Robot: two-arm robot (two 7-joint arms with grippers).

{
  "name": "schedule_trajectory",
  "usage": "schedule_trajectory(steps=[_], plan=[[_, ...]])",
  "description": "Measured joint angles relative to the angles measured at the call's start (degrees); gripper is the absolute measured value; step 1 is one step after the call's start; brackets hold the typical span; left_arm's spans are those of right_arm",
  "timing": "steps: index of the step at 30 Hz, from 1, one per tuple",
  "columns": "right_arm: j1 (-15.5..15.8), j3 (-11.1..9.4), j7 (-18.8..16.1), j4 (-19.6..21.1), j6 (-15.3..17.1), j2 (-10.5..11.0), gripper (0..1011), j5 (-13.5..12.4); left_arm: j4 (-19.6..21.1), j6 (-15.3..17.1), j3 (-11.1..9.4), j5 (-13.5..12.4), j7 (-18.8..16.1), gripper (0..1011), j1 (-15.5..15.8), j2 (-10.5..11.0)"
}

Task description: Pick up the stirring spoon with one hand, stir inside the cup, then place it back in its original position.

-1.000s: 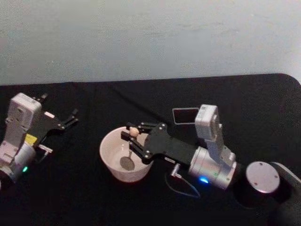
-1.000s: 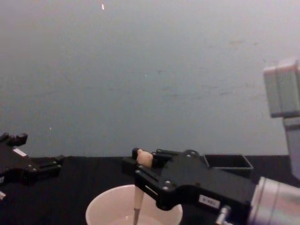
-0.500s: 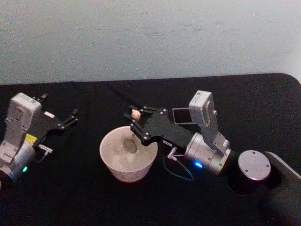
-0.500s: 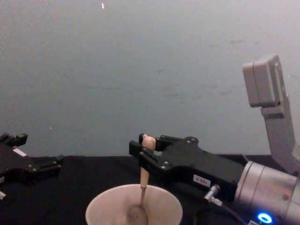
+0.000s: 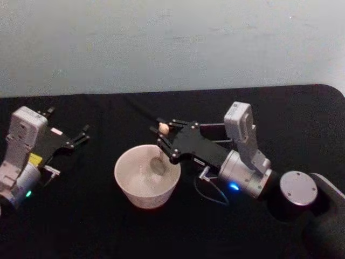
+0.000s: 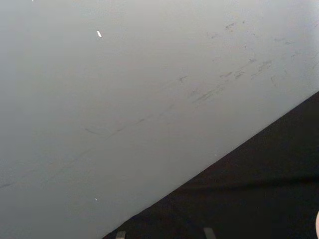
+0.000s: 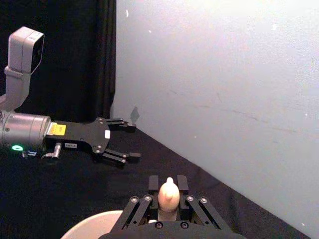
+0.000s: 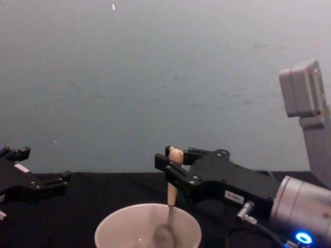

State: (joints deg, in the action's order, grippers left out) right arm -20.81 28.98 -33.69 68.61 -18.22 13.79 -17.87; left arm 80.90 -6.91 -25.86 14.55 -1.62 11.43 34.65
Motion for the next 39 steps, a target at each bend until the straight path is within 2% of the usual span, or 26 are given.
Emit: schedule_trajectory(steps=[11, 19, 27, 33, 39], plan=[[4.0, -0.9, -2.4, 5.8, 0.9, 3.9, 213, -2.3, 0.0, 0.0, 0.0, 0.0, 0.0, 1001, 0.0, 0.0], [5.9, 0.2, -3.9, 8.6, 1.6, 5.2, 213, -3.3, 0.0, 0.0, 0.0, 0.0, 0.0, 1001, 0.0, 0.0], [5.0, 1.8, -4.4, 8.3, 1.5, 4.0, 213, -3.5, 0.0, 0.0, 0.0, 0.0, 0.0, 1001, 0.0, 0.0], [2.4, 2.7, -3.0, 4.7, 0.7, 1.5, 213, -2.1, 0.0, 0.0, 0.0, 0.0, 0.0, 1001, 0.0, 0.0], [0.2, 2.2, -1.2, 1.3, -0.2, -0.2, 213, -0.9, 0.0, 0.0, 0.0, 0.0, 0.0, 1001, 0.0, 0.0]])
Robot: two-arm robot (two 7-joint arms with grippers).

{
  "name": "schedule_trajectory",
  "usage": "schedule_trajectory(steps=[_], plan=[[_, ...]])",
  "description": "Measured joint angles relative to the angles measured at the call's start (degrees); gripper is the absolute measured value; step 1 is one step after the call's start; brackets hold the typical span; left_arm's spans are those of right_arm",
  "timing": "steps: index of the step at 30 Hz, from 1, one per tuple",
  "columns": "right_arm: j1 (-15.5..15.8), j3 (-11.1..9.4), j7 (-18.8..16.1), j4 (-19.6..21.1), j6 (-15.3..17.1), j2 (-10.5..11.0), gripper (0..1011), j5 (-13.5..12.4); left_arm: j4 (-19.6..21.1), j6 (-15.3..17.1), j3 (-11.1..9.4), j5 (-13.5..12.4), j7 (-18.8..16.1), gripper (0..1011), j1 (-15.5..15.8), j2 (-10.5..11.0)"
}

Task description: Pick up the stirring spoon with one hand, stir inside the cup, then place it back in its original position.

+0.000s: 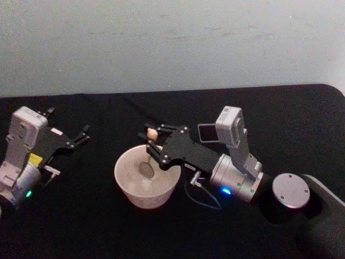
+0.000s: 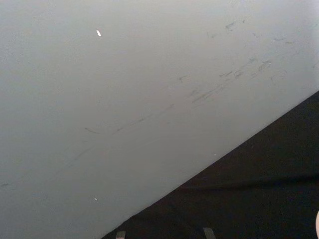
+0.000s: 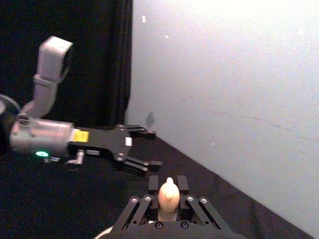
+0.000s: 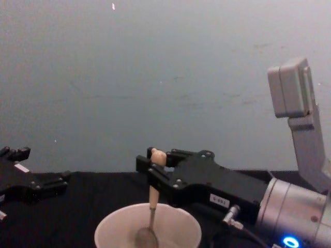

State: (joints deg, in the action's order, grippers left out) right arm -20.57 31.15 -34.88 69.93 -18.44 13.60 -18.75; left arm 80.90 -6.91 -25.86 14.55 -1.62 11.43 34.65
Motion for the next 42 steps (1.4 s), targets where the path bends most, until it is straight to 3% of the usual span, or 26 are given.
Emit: schedule_trajectory(steps=[7, 24, 32, 42], plan=[[-0.8, -0.9, 0.8, -1.7, -0.6, -0.5, 213, 0.7, 0.0, 0.0, 0.0, 0.0, 0.0, 1001, 0.0, 0.0], [-0.6, -1.7, 0.5, -1.5, -0.6, -0.6, 213, 0.9, 0.0, 0.0, 0.0, 0.0, 0.0, 1001, 0.0, 0.0], [0.6, -2.6, -0.2, 3.0, 0.3, 1.3, 213, -0.3, 0.0, 0.0, 0.0, 0.0, 0.0, 1001, 0.0, 0.0], [1.9, -5.2, -0.6, 10.5, 2.3, 4.3, 213, -4.5, 0.0, 0.0, 0.0, 0.0, 0.0, 1001, 0.0, 0.0]])
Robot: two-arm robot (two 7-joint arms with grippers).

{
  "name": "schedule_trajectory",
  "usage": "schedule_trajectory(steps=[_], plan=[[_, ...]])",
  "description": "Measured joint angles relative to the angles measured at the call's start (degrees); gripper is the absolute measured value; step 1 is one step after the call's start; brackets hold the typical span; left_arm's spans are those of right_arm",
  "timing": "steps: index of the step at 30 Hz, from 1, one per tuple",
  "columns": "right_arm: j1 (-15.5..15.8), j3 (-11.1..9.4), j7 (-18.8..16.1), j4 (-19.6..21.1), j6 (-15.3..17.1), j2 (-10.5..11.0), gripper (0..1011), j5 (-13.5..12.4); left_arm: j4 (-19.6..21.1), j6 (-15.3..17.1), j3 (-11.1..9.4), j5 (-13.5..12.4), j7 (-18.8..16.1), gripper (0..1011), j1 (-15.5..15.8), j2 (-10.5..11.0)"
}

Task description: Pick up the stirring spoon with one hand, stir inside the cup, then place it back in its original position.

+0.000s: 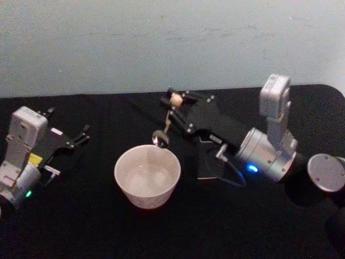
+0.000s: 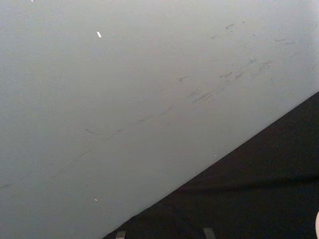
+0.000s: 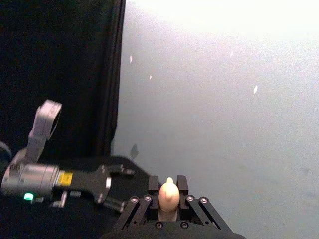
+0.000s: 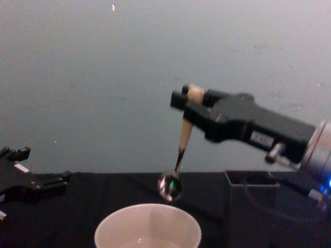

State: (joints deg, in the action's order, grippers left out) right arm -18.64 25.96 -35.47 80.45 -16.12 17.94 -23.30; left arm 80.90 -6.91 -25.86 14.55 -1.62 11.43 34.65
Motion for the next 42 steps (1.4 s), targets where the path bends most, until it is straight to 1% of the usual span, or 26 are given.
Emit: schedule_trajectory(steps=[7, 8, 9, 11, 12, 14, 15, 18, 19, 21, 24, 27, 42], plan=[[0.4, -3.0, 0.5, 3.9, 0.8, 2.1, 213, -3.6, 0.0, 0.0, 0.0, 0.0, 0.0, 1001, 0.0, 0.0], [0.4, -3.0, 0.5, 3.9, 0.8, 2.1, 213, -3.6, 0.0, 0.0, 0.0, 0.0, 0.0, 1001, 0.0, 0.0], [0.5, -3.7, 0.7, 4.4, 0.8, 2.6, 213, -4.0, 0.0, 0.0, 0.0, 0.0, 0.0, 1001, 0.0, 0.0], [0.7, -4.5, 1.0, 5.0, 0.8, 3.4, 213, -4.6, 0.0, 0.0, 0.0, 0.0, 0.0, 1001, 0.0, 0.0], [0.7, -4.5, 1.0, 5.0, 0.8, 3.4, 213, -4.6, 0.0, 0.0, 0.0, 0.0, 0.0, 1001, 0.0, 0.0], [1.1, -5.6, 1.2, 5.7, 0.9, 4.4, 213, -5.3, 0.0, 0.0, 0.0, 0.0, 0.0, 1001, 0.0, 0.0], [1.1, -5.6, 1.2, 5.7, 0.9, 4.4, 213, -5.3, 0.0, 0.0, 0.0, 0.0, 0.0, 1001, 0.0, 0.0], [1.7, -6.6, 1.3, 6.4, 1.0, 5.7, 213, -5.8, 0.0, 0.0, 0.0, 0.0, 0.0, 1001, 0.0, 0.0], [1.7, -6.6, 1.3, 6.4, 1.0, 5.7, 213, -5.8, 0.0, 0.0, 0.0, 0.0, 0.0, 1001, 0.0, 0.0], [2.3, -7.1, 1.5, 6.7, 1.3, 6.6, 213, -5.8, 0.0, 0.0, 0.0, 0.0, 0.0, 1001, 0.0, 0.0], [2.9, -7.4, 1.8, 7.1, 2.0, 7.2, 213, -5.9, 0.0, 0.0, 0.0, 0.0, 0.0, 1001, 0.0, 0.0], [3.4, -7.6, 2.1, 7.4, 2.7, 7.6, 213, -6.2, 0.0, 0.0, 0.0, 0.0, 0.0, 1001, 0.0, 0.0], [4.1, -7.5, 4.0, 7.2, 5.3, 7.5, 213, -6.3, 0.0, 0.0, 0.0, 0.0, 0.0, 1001, 0.0, 0.0]])
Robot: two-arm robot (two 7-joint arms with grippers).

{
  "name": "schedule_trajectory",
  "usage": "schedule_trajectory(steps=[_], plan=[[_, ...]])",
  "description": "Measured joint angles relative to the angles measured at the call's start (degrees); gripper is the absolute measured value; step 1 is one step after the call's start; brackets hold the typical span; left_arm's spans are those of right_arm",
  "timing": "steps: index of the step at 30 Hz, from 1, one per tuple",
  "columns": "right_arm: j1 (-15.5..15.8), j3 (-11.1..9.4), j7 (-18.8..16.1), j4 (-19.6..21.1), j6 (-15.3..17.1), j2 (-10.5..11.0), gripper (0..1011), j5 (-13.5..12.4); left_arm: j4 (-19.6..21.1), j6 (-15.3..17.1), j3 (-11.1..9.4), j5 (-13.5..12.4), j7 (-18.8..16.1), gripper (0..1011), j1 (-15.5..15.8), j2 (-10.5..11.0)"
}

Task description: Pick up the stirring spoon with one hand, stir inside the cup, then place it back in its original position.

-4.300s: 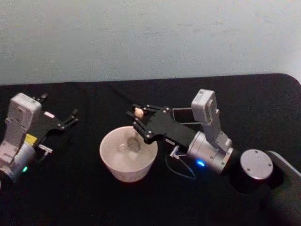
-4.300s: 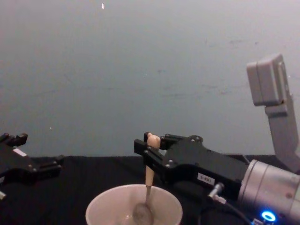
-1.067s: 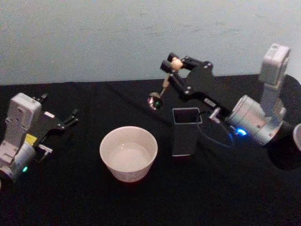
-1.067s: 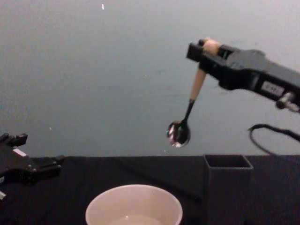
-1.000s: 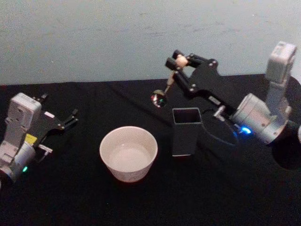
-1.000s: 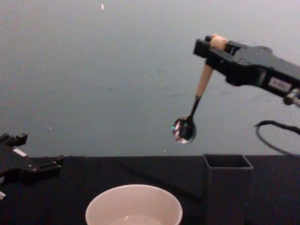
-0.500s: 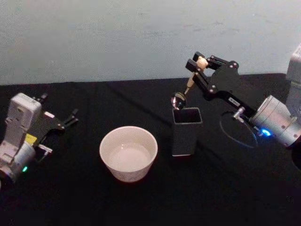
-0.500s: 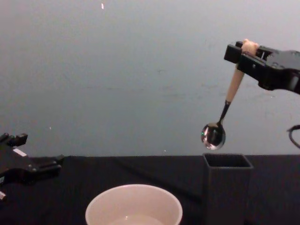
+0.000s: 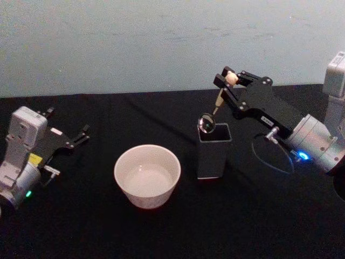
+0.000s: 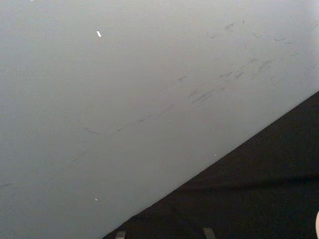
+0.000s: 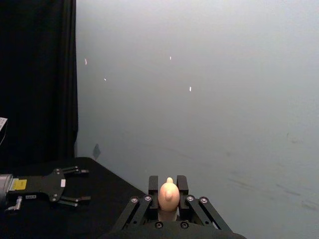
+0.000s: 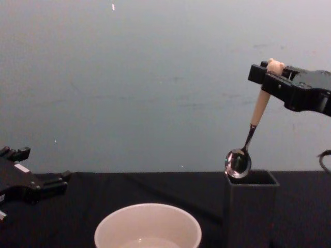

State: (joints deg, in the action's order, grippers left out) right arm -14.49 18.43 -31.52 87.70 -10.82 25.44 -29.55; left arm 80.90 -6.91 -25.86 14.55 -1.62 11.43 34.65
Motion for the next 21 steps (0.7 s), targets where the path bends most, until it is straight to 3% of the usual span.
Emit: schedule_trajectory(steps=[8, 13, 21], plan=[[0.5, -0.3, 0.6, 1.0, 2.3, 0.7, 213, -0.6, 0.0, 0.0, 0.0, 0.0, 0.0, 1001, 0.0, 0.0], [0.7, -0.2, 1.8, 1.8, 5.9, 1.3, 213, -1.1, 0.0, 0.0, 0.0, 0.0, 0.0, 1001, 0.0, 0.0], [0.4, 0.5, 3.6, 1.1, 9.2, 1.2, 213, -1.3, 0.0, 0.0, 0.0, 0.0, 0.0, 1001, 0.0, 0.0]])
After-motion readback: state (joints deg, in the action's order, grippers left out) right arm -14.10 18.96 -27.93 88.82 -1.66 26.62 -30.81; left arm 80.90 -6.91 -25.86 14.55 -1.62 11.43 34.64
